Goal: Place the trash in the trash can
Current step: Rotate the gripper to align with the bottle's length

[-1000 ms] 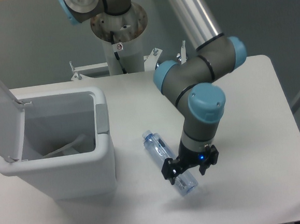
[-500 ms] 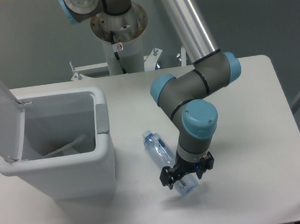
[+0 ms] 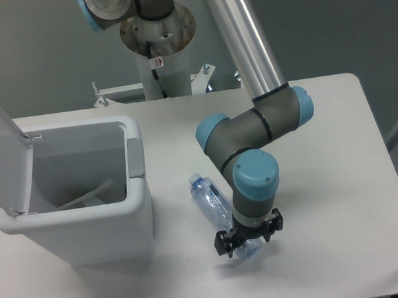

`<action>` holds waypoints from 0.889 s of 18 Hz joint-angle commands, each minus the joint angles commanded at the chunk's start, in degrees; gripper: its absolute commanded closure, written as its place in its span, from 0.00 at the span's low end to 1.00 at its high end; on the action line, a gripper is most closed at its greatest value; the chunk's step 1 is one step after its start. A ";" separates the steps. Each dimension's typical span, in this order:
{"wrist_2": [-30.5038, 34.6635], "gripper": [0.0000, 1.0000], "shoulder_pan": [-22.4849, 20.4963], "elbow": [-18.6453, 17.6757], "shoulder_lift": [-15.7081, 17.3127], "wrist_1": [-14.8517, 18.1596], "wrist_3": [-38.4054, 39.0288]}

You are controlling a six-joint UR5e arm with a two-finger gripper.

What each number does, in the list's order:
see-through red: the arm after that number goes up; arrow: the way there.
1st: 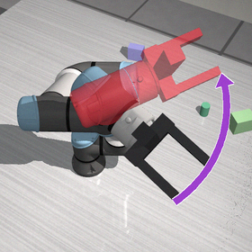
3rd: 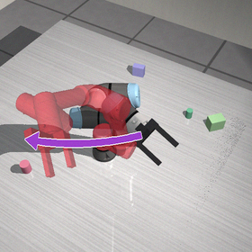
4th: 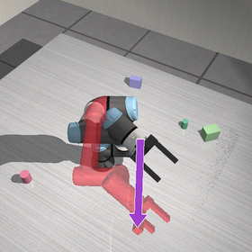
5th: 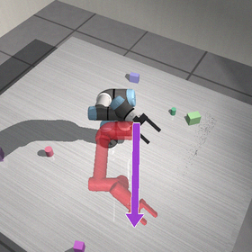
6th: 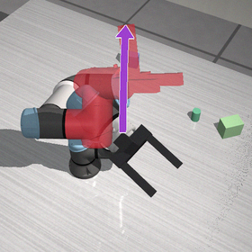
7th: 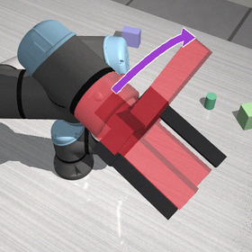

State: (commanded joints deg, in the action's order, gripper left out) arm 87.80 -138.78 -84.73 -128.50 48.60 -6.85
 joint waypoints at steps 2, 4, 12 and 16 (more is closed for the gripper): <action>0.09 0.10 0.00 -0.18 0.00 0.00 0.00; 0.09 0.30 0.00 -0.35 0.26 0.00 0.00; 0.35 0.41 0.09 -0.53 0.53 0.00 -0.27; 0.26 0.41 0.09 -0.70 0.79 0.00 -0.62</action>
State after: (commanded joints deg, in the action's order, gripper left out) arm 88.07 -138.69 -85.43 -127.71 48.60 -7.47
